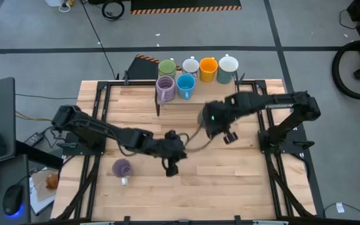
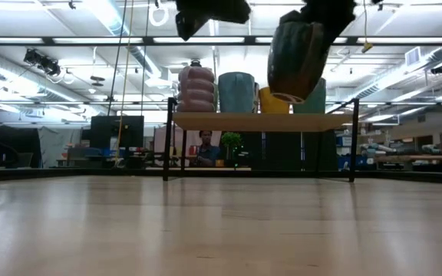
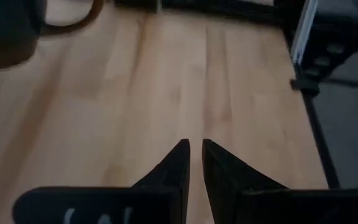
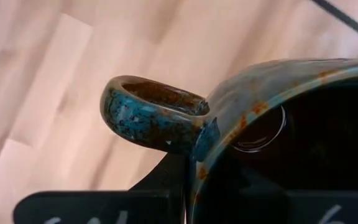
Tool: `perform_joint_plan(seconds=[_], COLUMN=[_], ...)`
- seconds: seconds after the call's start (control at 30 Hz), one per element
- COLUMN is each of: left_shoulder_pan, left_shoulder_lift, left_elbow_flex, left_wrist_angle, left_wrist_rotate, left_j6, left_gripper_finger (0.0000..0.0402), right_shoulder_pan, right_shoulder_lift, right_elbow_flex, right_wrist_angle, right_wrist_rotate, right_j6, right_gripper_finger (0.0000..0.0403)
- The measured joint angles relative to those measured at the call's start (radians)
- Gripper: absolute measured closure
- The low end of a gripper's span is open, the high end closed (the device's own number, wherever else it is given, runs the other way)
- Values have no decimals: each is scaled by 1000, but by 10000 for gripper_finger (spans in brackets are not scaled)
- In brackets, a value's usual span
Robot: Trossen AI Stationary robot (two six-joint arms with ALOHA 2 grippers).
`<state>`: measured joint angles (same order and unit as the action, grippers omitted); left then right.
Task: Place coffee mugs
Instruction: Put the brown patterned mug on the shelf
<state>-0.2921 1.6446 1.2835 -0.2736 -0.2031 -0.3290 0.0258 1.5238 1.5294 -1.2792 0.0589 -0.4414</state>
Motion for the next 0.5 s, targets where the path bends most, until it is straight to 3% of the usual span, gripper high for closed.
perform_joint_plan(seconds=[0.23, 0.5], left_shoulder_pan=[86, 165], left_shoulder_lift=[-238, -455], left_elbow_flex=[-212, -327], left_wrist_angle=[44, 42], left_wrist_rotate=[17, 22], left_j6=[8, 1], left_gripper_finger=[354, 354], right_shoulder_pan=[-168, -304], right_shoulder_lift=[7, 38], right_elbow_flex=[104, 205], right_wrist_angle=[-47, -65], right_wrist_rotate=[-4, -20], right_j6=[-70, -152], right_gripper_finger=[357, 357])
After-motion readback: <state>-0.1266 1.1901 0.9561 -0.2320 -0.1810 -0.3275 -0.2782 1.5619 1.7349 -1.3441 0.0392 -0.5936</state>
